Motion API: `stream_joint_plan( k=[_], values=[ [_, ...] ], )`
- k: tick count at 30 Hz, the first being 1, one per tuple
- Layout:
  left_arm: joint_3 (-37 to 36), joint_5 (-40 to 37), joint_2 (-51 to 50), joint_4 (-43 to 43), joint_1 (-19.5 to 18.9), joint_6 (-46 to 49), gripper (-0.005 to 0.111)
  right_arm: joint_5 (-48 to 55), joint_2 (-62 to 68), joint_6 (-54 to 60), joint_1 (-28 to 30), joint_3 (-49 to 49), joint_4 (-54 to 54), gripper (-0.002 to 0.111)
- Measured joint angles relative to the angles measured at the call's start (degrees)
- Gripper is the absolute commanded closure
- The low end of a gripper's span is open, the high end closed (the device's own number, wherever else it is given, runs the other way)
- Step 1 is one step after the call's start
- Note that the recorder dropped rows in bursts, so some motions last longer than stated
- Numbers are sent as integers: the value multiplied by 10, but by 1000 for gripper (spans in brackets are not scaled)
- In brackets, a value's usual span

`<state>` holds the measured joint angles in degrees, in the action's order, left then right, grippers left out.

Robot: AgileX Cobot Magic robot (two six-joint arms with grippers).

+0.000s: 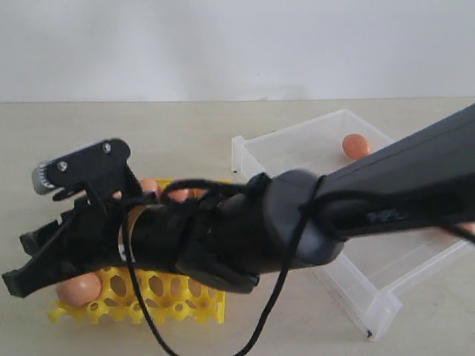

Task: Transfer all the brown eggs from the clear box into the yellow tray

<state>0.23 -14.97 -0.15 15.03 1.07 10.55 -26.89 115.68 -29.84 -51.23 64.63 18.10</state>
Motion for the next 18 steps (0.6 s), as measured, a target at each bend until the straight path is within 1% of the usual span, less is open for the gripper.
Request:
stream_joint_plan(
  k=[1,3,4,6,8,11,15,16,18],
  values=[
    [0,0,0,0,0,0,103,32,-22,30,4,1,-8,89],
    [0,0,0,0,0,0,103,124,-69,79,17,14,-33,104],
    [0,0,0,0,0,0,103,196,-91,99,31,27,-47,109],
    [0,0,0,0,0,0,103,344,-122,121,74,58,-58,104],
    [0,0,0,0,0,0,103,505,-139,147,133,102,-50,96],
    [0,0,0,0,0,0,103,679,-134,188,229,180,-24,83],
    [0,0,0,0,0,0,103,878,-82,250,350,297,-15,69],
    [0,0,0,0,0,0,103,912,-64,271,372,318,-12,66],
    [0,0,0,0,0,0,103,942,-38,298,400,336,-11,63]
  ],
)
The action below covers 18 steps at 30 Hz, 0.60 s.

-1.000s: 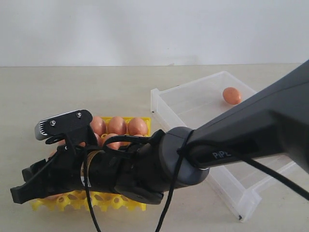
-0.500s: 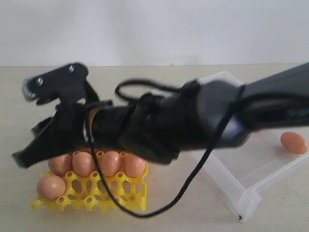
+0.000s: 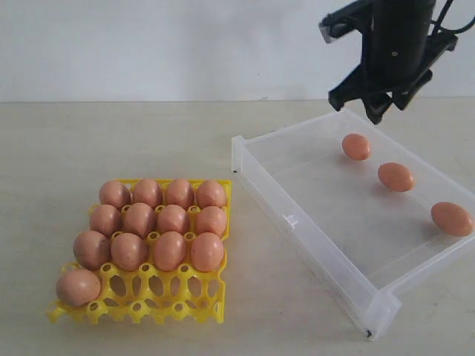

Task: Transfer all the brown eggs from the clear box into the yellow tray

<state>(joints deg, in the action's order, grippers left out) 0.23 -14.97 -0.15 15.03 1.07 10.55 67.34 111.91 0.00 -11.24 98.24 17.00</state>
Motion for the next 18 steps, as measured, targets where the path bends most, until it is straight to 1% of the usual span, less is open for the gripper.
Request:
stream_joint_plan(
  k=[2,7,12,18],
  values=[
    [0,0,0,0,0,0,103,16,17,31,12,4,-2,62],
    [0,0,0,0,0,0,103,23,33,57,13,9,-12,62],
    [0,0,0,0,0,0,103,24,64,54,13,10,-8,62],
    [0,0,0,0,0,0,103,24,74,36,13,10,-29,62]
  ],
)
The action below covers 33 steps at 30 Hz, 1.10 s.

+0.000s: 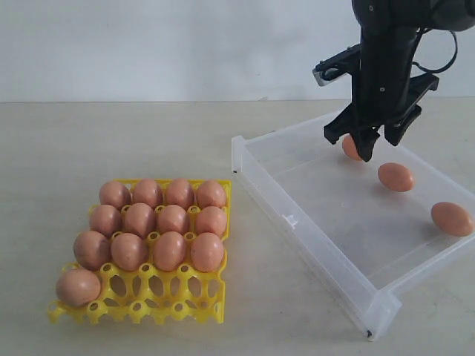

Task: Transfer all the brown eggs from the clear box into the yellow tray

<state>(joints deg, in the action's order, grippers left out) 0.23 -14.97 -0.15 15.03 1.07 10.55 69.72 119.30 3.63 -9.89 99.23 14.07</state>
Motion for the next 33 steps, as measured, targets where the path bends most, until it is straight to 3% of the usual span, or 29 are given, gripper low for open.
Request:
stream_joint_plan(
  k=[15,33],
  values=[
    [0,0,0,0,0,0,103,1,-30,-36,0,-52,-155,62],
    [0,0,0,0,0,0,103,2,-181,-4,0,-54,-169,62]
  ],
)
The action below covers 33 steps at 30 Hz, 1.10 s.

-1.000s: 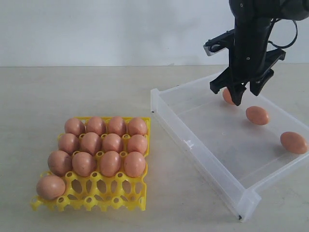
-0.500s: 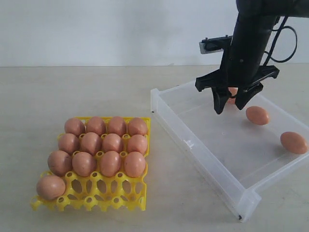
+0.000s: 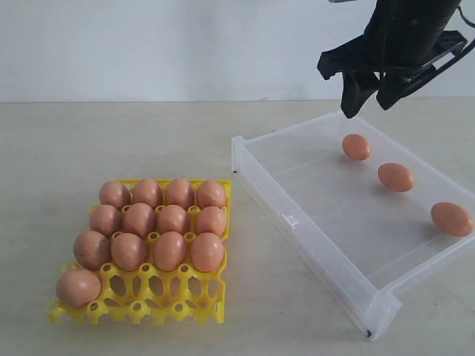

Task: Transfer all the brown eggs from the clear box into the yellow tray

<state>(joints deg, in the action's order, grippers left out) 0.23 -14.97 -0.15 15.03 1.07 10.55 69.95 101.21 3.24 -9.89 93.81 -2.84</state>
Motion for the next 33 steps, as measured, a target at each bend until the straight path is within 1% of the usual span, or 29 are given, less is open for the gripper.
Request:
stream_joint_plan(
  k=[3,6,7,9,11,12,14,15,17,18,20,22,25,26,29,33],
  values=[
    [0,0,0,0,0,0,103,0,-2,5,0,-3,0,62],
    [0,0,0,0,0,0,103,0,-6,5,0,-32,0,63],
    [0,0,0,0,0,0,103,-1,-9,5,0,-41,0,65],
    [0,0,0,0,0,0,103,-9,-48,6,0,-74,0,73],
    [0,0,0,0,0,0,103,-28,-112,27,0,-99,0,84],
    [0,0,0,0,0,0,103,-44,-155,50,0,-108,0,90],
    [0,0,0,0,0,0,103,-62,-247,114,0,-124,-6,100],
    [0,2,0,0,0,0,103,-60,-289,143,0,-130,-6,102],
    [0,3,0,0,0,0,103,-29,-335,183,0,-147,-2,100],
    [0,5,0,0,0,0,103,-18,-342,191,0,-153,2,97],
    [0,5,0,0,0,0,103,-7,-347,203,0,-168,4,88],
    [0,5,0,0,0,0,103,-4,-346,209,0,-188,5,76],
    [0,6,0,0,0,0,103,-2,-339,215,0,-227,9,62],
    [0,6,0,0,0,0,103,-3,-334,218,0,-241,19,60],
    [0,6,0,0,0,0,103,-42,-312,219,0,-277,79,61],
    [0,6,0,0,0,0,103,-92,-257,151,0,-294,159,61]
  ],
)
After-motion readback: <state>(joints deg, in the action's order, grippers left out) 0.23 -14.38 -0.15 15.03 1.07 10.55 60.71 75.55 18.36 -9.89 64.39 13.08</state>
